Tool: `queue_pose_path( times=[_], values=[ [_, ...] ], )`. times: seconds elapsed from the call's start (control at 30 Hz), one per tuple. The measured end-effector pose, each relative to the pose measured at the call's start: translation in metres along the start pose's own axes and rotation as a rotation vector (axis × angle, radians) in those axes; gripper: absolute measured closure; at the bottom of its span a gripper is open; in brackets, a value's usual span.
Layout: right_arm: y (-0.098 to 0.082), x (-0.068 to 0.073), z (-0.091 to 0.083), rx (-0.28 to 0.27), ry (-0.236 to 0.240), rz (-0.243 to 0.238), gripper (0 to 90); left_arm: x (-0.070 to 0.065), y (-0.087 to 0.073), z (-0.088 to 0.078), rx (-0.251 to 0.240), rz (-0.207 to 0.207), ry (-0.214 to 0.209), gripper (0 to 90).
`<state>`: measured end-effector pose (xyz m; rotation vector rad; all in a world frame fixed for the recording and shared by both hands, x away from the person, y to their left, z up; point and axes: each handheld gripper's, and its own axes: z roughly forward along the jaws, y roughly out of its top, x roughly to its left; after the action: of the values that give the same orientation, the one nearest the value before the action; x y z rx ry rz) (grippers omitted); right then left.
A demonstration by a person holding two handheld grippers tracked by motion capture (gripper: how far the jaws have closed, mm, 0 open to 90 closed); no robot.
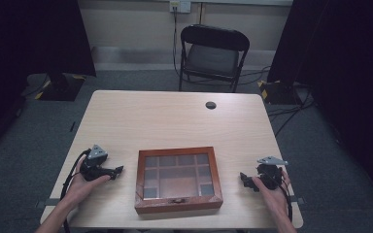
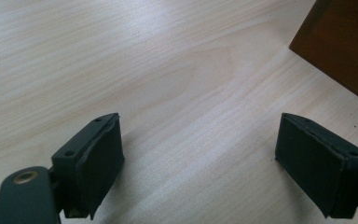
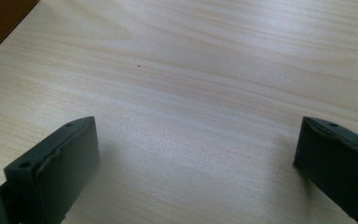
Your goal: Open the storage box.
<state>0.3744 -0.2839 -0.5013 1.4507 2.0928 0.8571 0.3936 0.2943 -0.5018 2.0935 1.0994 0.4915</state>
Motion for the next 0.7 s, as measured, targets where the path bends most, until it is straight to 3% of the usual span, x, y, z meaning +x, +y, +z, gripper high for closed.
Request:
queue_pose_path(
  times=[0.27,0.33,0.37,0.4,0.47,0.53,0.6,0.7],
  values=[
    [0.002,0.002,0.0,0.01,-0.019,0.022,0.3,0.0,0.0,0.0,0.003,-0.002,-0.002,13.8],
    [0.003,0.003,-0.001,0.008,-0.01,0.01,6.2,0.0,0.0,0.0,0.001,-0.005,-0.002,13.8],
    [0.004,0.003,-0.003,0.007,-0.007,0.01,15.5,0.0,0.0,0.0,0.001,-0.008,-0.003,13.8],
    [0.005,0.003,-0.005,-0.006,0.007,0.005,23.6,0.0,0.0,0.0,0.0,-0.008,-0.003,13.8],
    [0.007,0.005,-0.007,-0.014,0.026,0.012,16.1,0.0,0.0,0.0,0.003,-0.002,-0.002,13.8],
    [0.009,0.005,-0.009,-0.002,0.055,0.014,23.1,0.0,0.0,0.0,0.003,-0.005,-0.003,13.8],
    [0.011,0.005,-0.012,-0.02,0.094,0.032,24.6,0.0,0.0,0.0,0.002,-0.004,-0.003,13.8],
    [0.016,0.009,-0.016,-0.026,0.138,0.017,29.6,0.0,0.0,0.0,0.003,-0.001,-0.004,13.8]
  ],
)
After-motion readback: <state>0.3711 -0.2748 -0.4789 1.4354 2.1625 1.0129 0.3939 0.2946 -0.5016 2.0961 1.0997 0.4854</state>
